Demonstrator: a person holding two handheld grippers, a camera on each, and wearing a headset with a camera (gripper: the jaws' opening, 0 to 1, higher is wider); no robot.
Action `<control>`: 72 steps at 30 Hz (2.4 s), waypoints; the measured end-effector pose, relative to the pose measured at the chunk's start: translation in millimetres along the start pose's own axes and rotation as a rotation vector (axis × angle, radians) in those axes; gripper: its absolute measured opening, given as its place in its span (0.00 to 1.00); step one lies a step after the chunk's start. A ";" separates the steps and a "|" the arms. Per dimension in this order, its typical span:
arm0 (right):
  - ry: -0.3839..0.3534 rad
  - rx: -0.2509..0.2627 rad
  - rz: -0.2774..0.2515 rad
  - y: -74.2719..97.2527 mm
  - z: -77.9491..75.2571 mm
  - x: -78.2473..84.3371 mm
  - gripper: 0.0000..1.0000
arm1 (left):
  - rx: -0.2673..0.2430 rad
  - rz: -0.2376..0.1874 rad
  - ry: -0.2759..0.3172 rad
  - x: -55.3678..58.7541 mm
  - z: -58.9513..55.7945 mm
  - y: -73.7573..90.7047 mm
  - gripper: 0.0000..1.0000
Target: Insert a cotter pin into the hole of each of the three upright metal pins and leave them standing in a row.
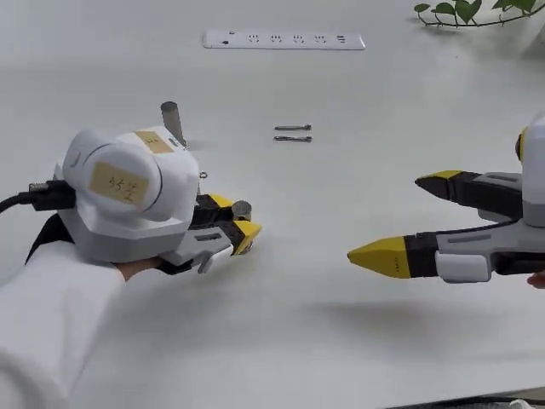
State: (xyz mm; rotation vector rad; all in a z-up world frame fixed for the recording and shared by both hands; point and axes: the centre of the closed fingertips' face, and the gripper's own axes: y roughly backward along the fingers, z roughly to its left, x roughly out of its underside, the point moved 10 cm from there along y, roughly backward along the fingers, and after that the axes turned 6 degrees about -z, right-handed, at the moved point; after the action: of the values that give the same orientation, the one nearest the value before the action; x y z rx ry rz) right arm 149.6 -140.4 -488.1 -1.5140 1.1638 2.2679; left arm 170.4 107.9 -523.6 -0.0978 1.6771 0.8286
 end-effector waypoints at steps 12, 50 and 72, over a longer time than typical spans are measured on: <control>0.000 -0.002 0.002 -0.2 1.4 1.2 0.93 | 0.000 -0.038 0.007 3.3 -1.7 1.5 0.10; 0.072 -0.022 0.048 -1.3 -12.5 -11.9 0.92 | 0.031 -0.099 0.166 17.5 -1.4 78.5 0.86; 0.316 -0.145 0.171 -28.0 -44.4 -64.5 0.84 | 0.013 -0.095 0.143 11.5 -5.0 90.4 0.99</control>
State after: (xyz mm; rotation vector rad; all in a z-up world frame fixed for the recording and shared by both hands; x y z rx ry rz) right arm 225.9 -134.8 -455.7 -1.9561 1.2743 2.3237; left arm 119.2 176.3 -491.6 -0.2308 1.7972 0.7530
